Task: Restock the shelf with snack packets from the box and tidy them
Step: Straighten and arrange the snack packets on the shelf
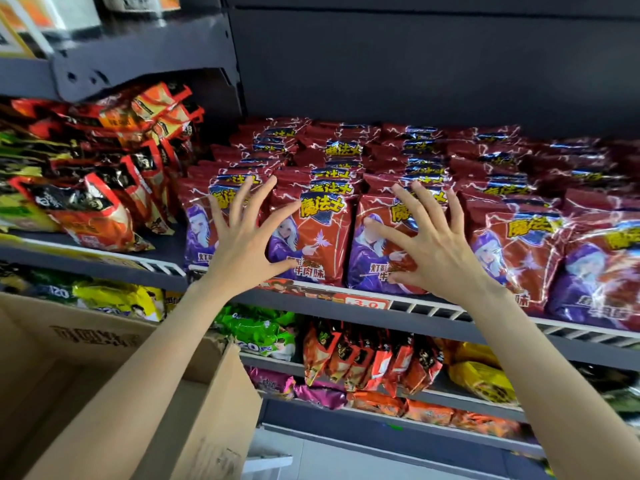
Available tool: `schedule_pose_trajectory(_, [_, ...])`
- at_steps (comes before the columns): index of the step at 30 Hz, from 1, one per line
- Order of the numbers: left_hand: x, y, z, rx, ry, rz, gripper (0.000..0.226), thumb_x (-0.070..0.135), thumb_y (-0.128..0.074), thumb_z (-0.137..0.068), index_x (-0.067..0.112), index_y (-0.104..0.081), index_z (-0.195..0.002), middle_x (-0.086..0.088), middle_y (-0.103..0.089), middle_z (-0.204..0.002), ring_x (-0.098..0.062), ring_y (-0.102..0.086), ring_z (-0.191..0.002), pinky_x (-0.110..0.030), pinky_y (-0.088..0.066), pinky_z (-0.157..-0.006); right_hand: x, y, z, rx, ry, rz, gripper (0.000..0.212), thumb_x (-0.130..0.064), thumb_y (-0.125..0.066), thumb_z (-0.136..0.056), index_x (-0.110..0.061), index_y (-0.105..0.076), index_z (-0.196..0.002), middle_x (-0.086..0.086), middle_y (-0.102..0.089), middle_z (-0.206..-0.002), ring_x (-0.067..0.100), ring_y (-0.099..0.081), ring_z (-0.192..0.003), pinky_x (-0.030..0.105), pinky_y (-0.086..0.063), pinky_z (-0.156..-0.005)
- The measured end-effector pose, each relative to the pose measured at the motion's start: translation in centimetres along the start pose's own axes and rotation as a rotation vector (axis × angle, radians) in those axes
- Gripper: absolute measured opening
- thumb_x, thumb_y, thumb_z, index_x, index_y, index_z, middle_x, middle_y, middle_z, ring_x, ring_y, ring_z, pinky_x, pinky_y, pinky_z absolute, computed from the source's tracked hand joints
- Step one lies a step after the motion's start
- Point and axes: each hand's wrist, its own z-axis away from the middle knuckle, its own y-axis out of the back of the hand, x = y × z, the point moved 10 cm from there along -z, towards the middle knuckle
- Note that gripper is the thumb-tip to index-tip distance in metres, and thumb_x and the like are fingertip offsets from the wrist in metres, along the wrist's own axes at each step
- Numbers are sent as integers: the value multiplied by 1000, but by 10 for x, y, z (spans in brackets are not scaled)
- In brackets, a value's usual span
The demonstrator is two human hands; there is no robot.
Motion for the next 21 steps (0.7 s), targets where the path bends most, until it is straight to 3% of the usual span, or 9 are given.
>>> schedule_pose_trajectory(5, [18,12,-7,100,-24,121,57,52,-58,-79,34,-47,-131,-3,-21,-154,-25,-8,-145,-67,0,-109,0,4,2,-19,4,-22,103,-57,-81,-57,-42,-27,-144,16,-15,-157,39,-9,-145,68,-8,-110])
schedule_pose_trajectory(9, [47,21,-20,207,-76,159,45,45,-54,-84,28,-54,-125,-5,-36,-147,-26,-21,-141,-61,-5,-112,8,14,14,23,-2,-126,86,-53,-76,-68,-38,-36,-143,14,-13,-158,37,-5,-146,64,-4,-112])
schedule_pose_trajectory(13, [103,34,-33,319,-268,306,36,31,-58,-87,17,-58,-119,-6,-56,-127,-26,-44,-125,-48,-30,-108,45,39,55,229,-189,-196,60,-26,-75,-80,-24,-51,-135,14,-34,-149,32,-25,-140,54,-22,-113])
schedule_pose_trajectory(14, [120,33,-38,304,-334,314,38,32,-60,-86,17,-57,-121,-5,-57,-126,-25,-45,-124,-45,-32,-107,58,43,72,266,-275,-196,60,-18,-76,-78,-21,-53,-133,14,-38,-146,33,-30,-137,51,-28,-109])
schedule_pose_trajectory(16, [150,21,-46,201,-433,259,55,43,-64,-82,23,-49,-131,-4,-51,-135,-23,-38,-131,-47,-20,-114,80,40,101,236,-416,-158,70,-13,-80,-73,-21,-49,-135,13,-35,-147,36,-30,-134,54,-35,-104])
schedule_pose_trajectory(18, [165,2,-54,84,-465,152,82,60,-66,-73,28,-35,-142,-5,-34,-148,-24,-21,-140,-51,-1,-116,91,25,117,115,-470,-115,85,-20,-85,-67,-25,-44,-141,13,-24,-153,41,-23,-136,60,-34,-102])
schedule_pose_trajectory(21, [170,-18,-60,-5,-476,38,104,69,-64,-62,30,-21,-148,-7,-18,-155,-26,-10,-143,-53,8,-114,99,11,119,1,-489,-121,99,-29,-89,-59,-30,-38,-143,13,-16,-155,45,-18,-138,63,-36,-99])
